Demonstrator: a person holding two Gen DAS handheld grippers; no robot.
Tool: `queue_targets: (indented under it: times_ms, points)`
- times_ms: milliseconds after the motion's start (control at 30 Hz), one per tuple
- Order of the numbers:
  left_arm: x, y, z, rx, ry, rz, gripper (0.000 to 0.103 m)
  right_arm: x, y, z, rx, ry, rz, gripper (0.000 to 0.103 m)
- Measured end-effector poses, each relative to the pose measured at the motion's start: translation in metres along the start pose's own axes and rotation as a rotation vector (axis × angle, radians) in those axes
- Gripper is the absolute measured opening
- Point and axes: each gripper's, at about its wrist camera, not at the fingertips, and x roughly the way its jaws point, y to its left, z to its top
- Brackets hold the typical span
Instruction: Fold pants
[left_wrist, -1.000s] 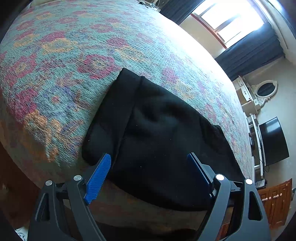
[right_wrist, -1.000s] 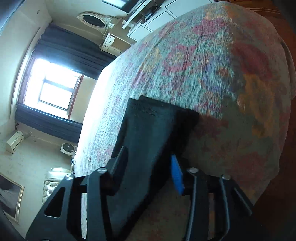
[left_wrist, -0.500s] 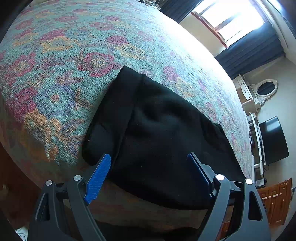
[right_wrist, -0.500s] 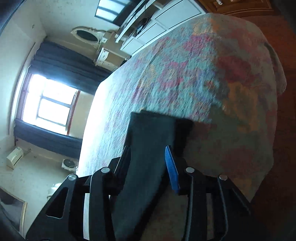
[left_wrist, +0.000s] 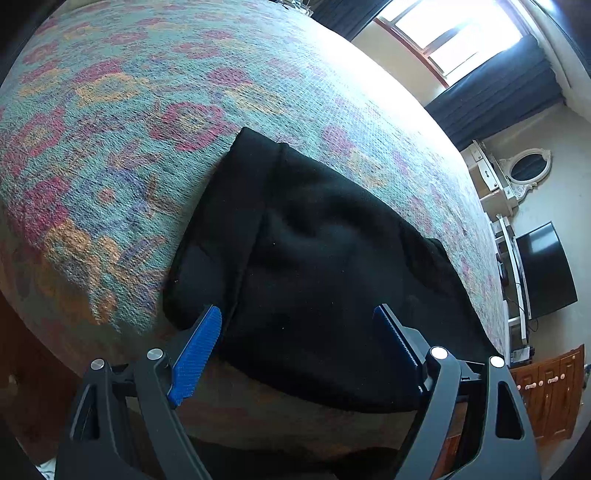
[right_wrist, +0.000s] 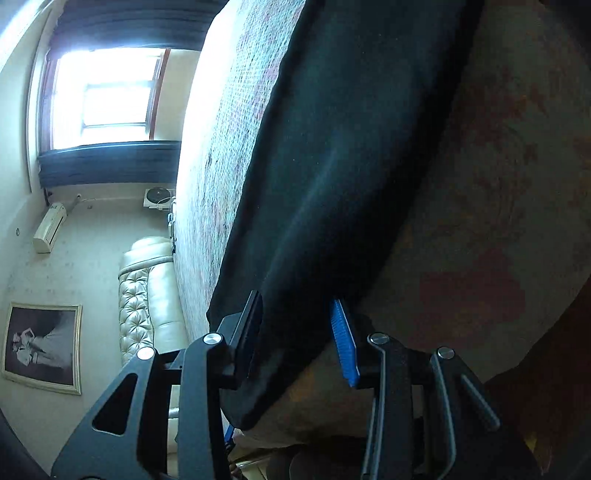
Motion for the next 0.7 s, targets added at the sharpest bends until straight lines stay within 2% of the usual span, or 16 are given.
queue_targets:
  times_ms: [33,67,100,167,333,433,467,533,600,700]
  points:
    - [0.000,0.000,0.000,0.004,0.000,0.001,0.083,0.002,-0.001,-0.002,-0.012,0.009,-0.015,0.022]
    - [0.000,-0.001,-0.001,0.006,-0.001,0.001,0.083,0.002,-0.003,-0.004,-0.020,0.018,-0.026,0.012]
    - [0.000,-0.001,-0.001,0.006,-0.001,0.000,0.083,0.001,-0.005,-0.007,-0.020,0.014,-0.032,0.006]
    - [0.000,-0.001,-0.001,0.006,-0.001,-0.001,0.083,-0.003,-0.012,-0.015,-0.012,0.007,-0.040,0.005]
    - [-0.001,-0.002,-0.002,0.011,0.000,0.002,0.083,-0.007,-0.017,-0.013,0.035,0.021,-0.016,0.005]
    - [-0.001,-0.002,-0.002,0.004,-0.001,0.000,0.083,-0.012,0.002,-0.018,-0.006,0.020,-0.031,0.011]
    - [-0.001,-0.002,-0.002,0.003,-0.002,0.001,0.083,-0.013,0.006,-0.022,-0.020,0.043,-0.018,0.012]
    - [0.000,-0.003,-0.003,0.008,-0.001,0.005,0.083,0.000,0.023,-0.033,-0.039,0.140,0.013,0.031]
    - [0.000,-0.004,-0.003,0.014,0.000,0.009,0.083,0.020,0.034,-0.049,-0.057,0.229,0.036,0.032]
    - [0.000,-0.005,-0.003,0.013,0.000,0.009,0.083,0.054,0.034,-0.069,-0.030,0.327,0.021,0.032]
